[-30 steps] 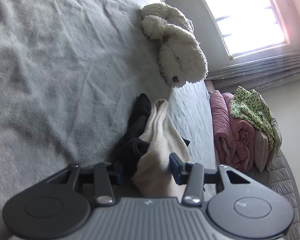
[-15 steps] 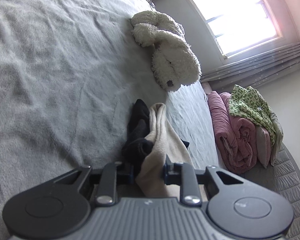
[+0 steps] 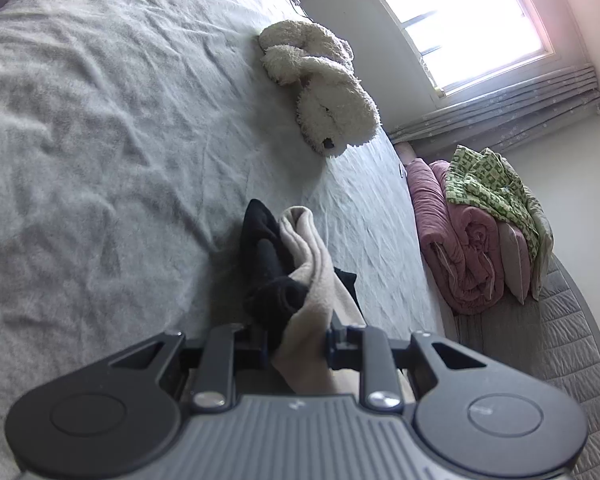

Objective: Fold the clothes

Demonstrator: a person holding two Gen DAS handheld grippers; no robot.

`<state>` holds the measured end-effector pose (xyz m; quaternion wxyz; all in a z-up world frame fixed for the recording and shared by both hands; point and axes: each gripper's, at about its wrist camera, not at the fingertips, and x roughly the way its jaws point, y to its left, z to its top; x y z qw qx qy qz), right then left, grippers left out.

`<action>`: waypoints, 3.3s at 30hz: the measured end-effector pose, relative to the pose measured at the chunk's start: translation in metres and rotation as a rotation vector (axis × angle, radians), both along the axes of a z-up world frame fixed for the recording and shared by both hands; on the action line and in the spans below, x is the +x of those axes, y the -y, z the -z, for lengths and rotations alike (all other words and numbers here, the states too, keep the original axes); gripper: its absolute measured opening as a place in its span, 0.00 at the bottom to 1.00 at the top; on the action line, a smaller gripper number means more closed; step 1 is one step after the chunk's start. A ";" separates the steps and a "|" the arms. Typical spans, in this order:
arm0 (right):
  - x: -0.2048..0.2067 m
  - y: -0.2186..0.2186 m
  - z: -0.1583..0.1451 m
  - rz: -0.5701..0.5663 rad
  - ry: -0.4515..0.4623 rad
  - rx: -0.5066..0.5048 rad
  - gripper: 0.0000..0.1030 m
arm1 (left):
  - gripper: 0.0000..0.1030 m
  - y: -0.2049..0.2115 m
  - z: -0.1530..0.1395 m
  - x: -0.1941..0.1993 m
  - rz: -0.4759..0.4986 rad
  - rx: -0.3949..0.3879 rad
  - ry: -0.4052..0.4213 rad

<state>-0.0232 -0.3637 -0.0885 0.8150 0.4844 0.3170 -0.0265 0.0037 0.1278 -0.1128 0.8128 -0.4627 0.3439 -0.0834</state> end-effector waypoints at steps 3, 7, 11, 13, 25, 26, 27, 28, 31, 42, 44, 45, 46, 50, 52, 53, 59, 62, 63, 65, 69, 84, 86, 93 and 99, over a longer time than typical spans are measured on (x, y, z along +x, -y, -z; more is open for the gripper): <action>-0.016 -0.001 -0.001 -0.033 -0.025 0.003 0.28 | 0.24 -0.008 0.001 -0.019 0.012 -0.021 -0.024; -0.032 -0.001 0.003 -0.072 -0.036 -0.023 0.28 | 0.24 -0.013 0.006 -0.037 0.052 -0.013 -0.048; -0.033 0.002 0.019 -0.096 -0.073 -0.025 0.29 | 0.26 -0.016 0.021 -0.043 0.101 0.020 -0.080; -0.033 0.004 0.023 -0.109 -0.070 -0.017 0.30 | 0.29 -0.020 0.023 -0.042 0.122 0.016 -0.077; -0.016 -0.001 -0.014 -0.096 0.051 -0.315 0.50 | 0.55 -0.016 -0.032 -0.015 0.129 0.330 0.155; -0.012 -0.004 -0.014 -0.099 0.059 -0.334 0.50 | 0.55 -0.015 -0.037 -0.012 0.126 0.361 0.180; -0.007 -0.007 -0.013 -0.101 0.066 -0.350 0.50 | 0.55 -0.010 -0.038 -0.005 0.134 0.369 0.184; -0.002 -0.010 -0.012 -0.103 0.072 -0.367 0.50 | 0.55 -0.007 -0.038 0.001 0.137 0.373 0.187; 0.012 -0.018 -0.007 -0.112 0.082 -0.404 0.50 | 0.55 0.001 -0.033 0.017 0.142 0.379 0.181; 0.047 -0.025 0.011 -0.166 0.074 -0.524 0.21 | 0.12 0.015 -0.013 0.044 0.128 0.408 0.126; 0.044 -0.029 0.013 -0.165 0.086 -0.562 0.17 | 0.10 0.018 -0.015 0.035 0.102 0.446 0.161; 0.041 -0.032 0.011 -0.155 0.102 -0.582 0.17 | 0.09 0.020 -0.017 0.030 0.086 0.467 0.186; 0.037 -0.035 0.010 -0.145 0.120 -0.602 0.16 | 0.09 0.020 -0.020 0.025 0.069 0.485 0.208; 0.030 -0.042 0.002 -0.138 0.214 -0.671 0.16 | 0.09 0.022 -0.024 0.013 0.010 0.534 0.252; 0.038 -0.042 0.007 -0.169 0.198 -0.700 0.16 | 0.09 0.025 -0.017 0.018 0.026 0.566 0.209; 0.043 -0.042 0.014 -0.187 0.170 -0.711 0.16 | 0.10 0.026 -0.012 0.022 0.040 0.582 0.179; 0.047 -0.044 0.026 -0.192 0.135 -0.759 0.21 | 0.16 0.029 -0.006 0.023 0.043 0.626 0.182; 0.041 -0.050 0.015 -0.148 0.138 -0.782 0.40 | 0.24 0.033 -0.018 0.015 0.000 0.672 0.205; 0.037 -0.054 0.009 -0.132 0.150 -0.811 0.40 | 0.29 0.036 -0.024 0.009 -0.024 0.706 0.227; 0.031 -0.065 -0.002 -0.133 0.193 -0.857 0.45 | 0.51 0.044 -0.038 0.000 -0.053 0.755 0.292; 0.023 -0.101 -0.011 -0.230 0.285 -0.887 0.52 | 0.63 0.074 -0.054 -0.010 0.059 0.779 0.418; 0.018 -0.124 0.021 -0.443 0.297 -1.006 0.54 | 0.64 0.066 -0.017 -0.008 0.320 0.810 0.374; 0.016 -0.109 0.021 -0.416 0.290 -0.995 0.54 | 0.63 0.052 -0.018 -0.009 0.317 0.797 0.374; 0.013 -0.107 0.011 -0.370 0.310 -1.021 0.57 | 0.61 0.061 -0.036 -0.011 0.310 0.809 0.417; 0.027 -0.123 0.016 -0.425 0.294 -1.010 0.57 | 0.62 0.084 -0.024 0.001 0.372 0.848 0.370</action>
